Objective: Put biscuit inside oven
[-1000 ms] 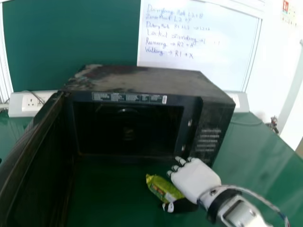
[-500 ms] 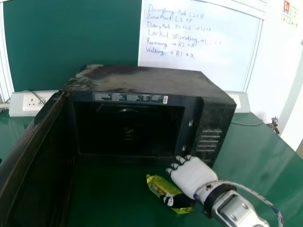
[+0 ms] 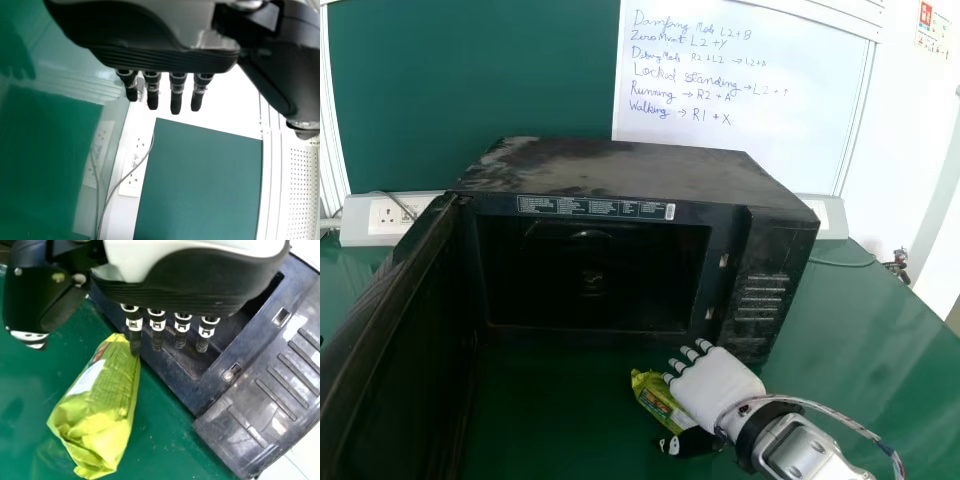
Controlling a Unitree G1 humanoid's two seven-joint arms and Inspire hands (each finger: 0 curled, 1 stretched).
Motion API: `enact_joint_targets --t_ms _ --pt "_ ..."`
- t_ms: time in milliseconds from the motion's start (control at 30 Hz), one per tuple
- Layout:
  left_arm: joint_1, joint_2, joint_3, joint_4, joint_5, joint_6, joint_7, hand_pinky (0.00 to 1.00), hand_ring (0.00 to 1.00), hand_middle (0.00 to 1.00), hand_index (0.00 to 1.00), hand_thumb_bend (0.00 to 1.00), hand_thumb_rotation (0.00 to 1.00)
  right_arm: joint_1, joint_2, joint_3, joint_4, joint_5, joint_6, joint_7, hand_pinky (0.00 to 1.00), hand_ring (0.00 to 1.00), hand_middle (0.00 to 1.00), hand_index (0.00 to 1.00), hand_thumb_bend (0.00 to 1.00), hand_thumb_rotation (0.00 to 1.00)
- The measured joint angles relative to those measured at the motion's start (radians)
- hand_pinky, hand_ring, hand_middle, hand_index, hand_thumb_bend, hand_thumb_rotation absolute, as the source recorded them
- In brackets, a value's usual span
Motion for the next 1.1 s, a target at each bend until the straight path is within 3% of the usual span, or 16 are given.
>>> enact_joint_targets --t_ms 200,467,733,933,1100 --pt "0.006 0.000 0.000 -0.012 0.000 0.010 0.002 0.82 0.88 0.89 0.95 0.92 0.78 -0.007 -0.002 0.003 0.003 0.000 -0.017 0.000 1.00 1.00 1.00 0.91 0.87 0.36" --pt "0.006 0.000 0.000 -0.013 0.000 0.012 0.003 0.82 0.88 0.89 0.94 0.92 0.77 -0.035 -0.006 0.016 0.027 -0.018 -0.041 0.001 1.00 1.00 1.00 0.88 0.81 0.32" --pt "0.007 0.001 0.000 -0.013 0.002 0.012 0.002 0.82 0.88 0.89 0.94 0.92 0.79 -0.048 -0.020 0.030 0.038 -0.054 -0.067 -0.037 1.00 1.00 0.99 0.84 0.85 0.29" --pt "0.006 0.001 0.000 -0.013 0.001 0.013 0.005 0.83 0.88 0.89 0.95 0.91 0.78 -0.042 -0.040 0.025 -0.004 -0.031 -0.101 -0.054 1.00 1.00 1.00 0.87 0.82 0.30" --pt "0.005 0.002 0.000 -0.012 0.002 0.012 0.003 0.82 0.88 0.89 0.94 0.92 0.78 -0.040 -0.048 0.023 -0.005 -0.030 -0.116 -0.059 1.00 1.00 0.98 0.81 0.83 0.31"
